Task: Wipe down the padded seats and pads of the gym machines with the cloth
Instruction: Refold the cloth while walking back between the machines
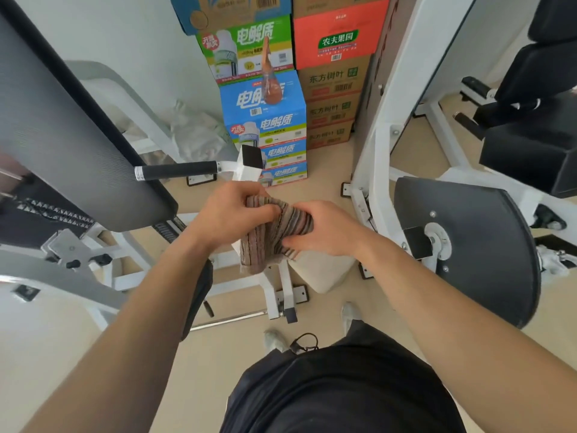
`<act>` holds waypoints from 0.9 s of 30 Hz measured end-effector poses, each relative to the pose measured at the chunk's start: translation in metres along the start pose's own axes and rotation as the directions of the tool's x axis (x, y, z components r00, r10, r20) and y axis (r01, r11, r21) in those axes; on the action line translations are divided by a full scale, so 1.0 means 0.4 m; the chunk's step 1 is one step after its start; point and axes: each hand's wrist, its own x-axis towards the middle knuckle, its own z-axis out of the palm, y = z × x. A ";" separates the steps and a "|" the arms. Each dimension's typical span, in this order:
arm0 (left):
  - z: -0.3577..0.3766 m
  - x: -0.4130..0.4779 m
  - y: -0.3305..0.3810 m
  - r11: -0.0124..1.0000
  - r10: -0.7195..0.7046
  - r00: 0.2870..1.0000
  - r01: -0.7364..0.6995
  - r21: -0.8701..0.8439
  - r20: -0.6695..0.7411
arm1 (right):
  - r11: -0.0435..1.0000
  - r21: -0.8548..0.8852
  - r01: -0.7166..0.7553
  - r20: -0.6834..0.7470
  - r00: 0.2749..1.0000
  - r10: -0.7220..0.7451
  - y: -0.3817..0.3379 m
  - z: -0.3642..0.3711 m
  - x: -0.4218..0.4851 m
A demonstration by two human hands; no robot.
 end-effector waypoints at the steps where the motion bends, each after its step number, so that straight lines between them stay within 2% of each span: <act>1: 0.009 -0.004 -0.003 0.985 -0.055 0.998 0.059 -0.160 0.028 | 0.999 0.043 -0.008 -0.001 1.000 0.008 0.011 -0.003 0.002; 2: 0.025 -0.008 -0.011 0.935 -0.094 0.994 0.106 -0.338 0.051 | 0.988 0.151 -0.036 0.014 0.999 0.034 0.024 -0.008 0.001; 3: 0.045 -0.010 -0.023 0.837 -0.141 0.987 0.160 -0.524 0.076 | 0.954 0.290 -0.082 0.042 0.996 0.074 0.040 -0.014 0.001; 5: 0.092 -0.008 -0.064 0.511 -0.226 0.952 0.298 -0.806 0.208 | 0.818 0.547 -0.181 0.117 0.983 0.140 0.073 -0.024 -0.002; 7: 0.147 -0.017 -0.101 0.244 -0.249 0.901 0.413 -0.878 0.355 | 0.686 0.685 -0.245 0.139 0.968 0.207 0.107 -0.022 -0.003; 8: 0.175 -0.023 -0.112 0.173 -0.239 0.891 0.430 -0.886 0.385 | 0.634 0.729 -0.258 0.130 0.961 0.242 0.126 -0.016 -0.004; 10: 0.230 -0.029 -0.131 0.116 -0.210 0.904 0.401 -0.909 0.372 | 0.553 0.789 -0.269 0.103 0.944 0.312 0.158 -0.001 -0.010; 12: 0.285 -0.031 -0.146 0.130 -0.229 0.916 0.365 -0.922 0.331 | 0.517 0.805 -0.291 0.092 0.922 0.376 0.193 0.017 -0.022; 14: 0.337 -0.029 -0.153 0.194 -0.361 0.891 0.361 -0.912 0.276 | 0.526 0.780 -0.338 0.098 0.897 0.432 0.228 0.037 -0.037; 17: 0.396 -0.025 -0.142 0.414 -0.548 0.825 0.411 -0.812 0.138 | 0.590 0.686 -0.424 0.071 0.847 0.526 0.288 0.067 -0.052; 20: 0.457 -0.003 -0.162 0.570 -0.568 0.820 0.453 -0.686 0.069 | 0.650 0.595 -0.473 0.017 0.816 0.578 0.345 0.089 -0.052; 24: 0.527 0.045 -0.190 0.695 -0.567 0.824 0.475 -0.540 -0.004 | 0.664 0.533 -0.524 -0.002 0.784 0.621 0.414 0.106 -0.018; 27: 0.569 0.086 -0.224 0.728 -0.616 0.788 0.579 -0.366 0.021 | 0.704 0.339 -0.625 -0.090 0.723 0.685 0.477 0.114 0.011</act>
